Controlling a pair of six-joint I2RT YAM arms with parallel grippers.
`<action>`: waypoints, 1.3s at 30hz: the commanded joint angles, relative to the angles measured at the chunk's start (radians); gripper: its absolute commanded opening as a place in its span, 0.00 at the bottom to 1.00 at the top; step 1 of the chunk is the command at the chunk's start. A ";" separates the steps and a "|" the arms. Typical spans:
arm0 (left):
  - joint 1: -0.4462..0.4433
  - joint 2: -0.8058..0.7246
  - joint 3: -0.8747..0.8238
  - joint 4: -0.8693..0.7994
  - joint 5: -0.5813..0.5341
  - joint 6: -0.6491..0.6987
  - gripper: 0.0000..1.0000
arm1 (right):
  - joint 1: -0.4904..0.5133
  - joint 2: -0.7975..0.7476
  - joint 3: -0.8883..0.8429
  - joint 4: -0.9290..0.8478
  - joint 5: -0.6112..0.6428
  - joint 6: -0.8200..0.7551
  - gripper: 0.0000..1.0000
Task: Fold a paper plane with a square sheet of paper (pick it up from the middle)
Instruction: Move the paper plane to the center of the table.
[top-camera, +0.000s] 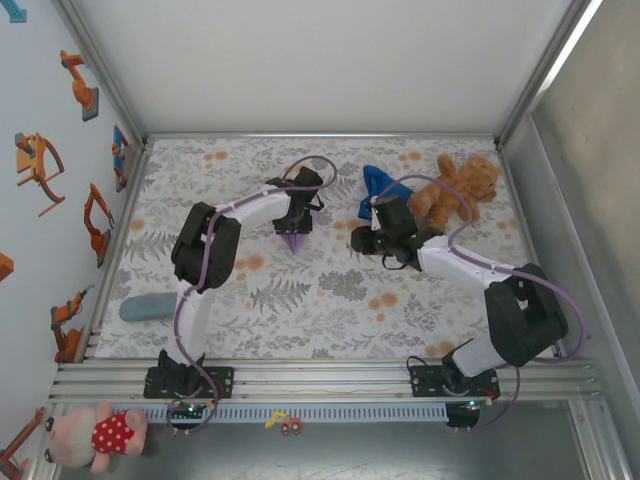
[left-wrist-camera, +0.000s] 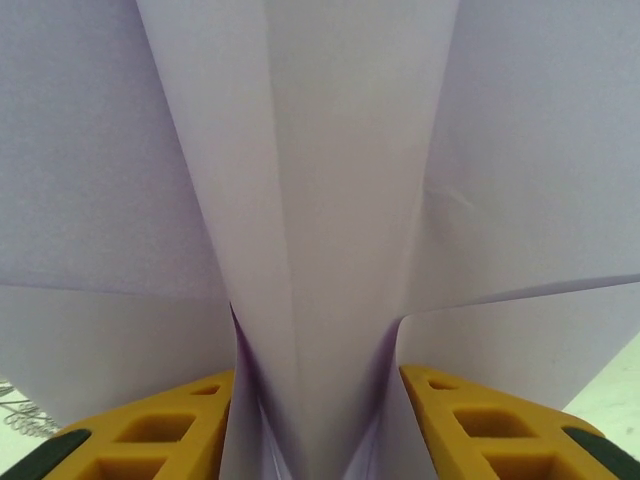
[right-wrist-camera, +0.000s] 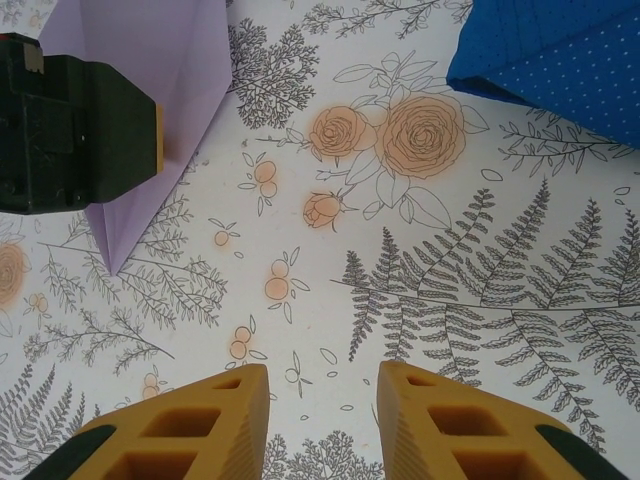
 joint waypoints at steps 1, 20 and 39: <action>0.000 -0.101 -0.020 0.013 0.025 0.000 0.43 | -0.011 -0.031 0.016 -0.032 0.044 0.017 0.33; 0.076 -0.723 -0.443 0.167 -0.119 -0.038 0.82 | -0.095 -0.372 0.037 -0.249 0.518 -0.058 0.54; 0.419 -1.361 -1.078 0.439 -0.371 0.118 0.96 | -0.255 -0.538 -0.228 -0.061 0.969 -0.096 0.88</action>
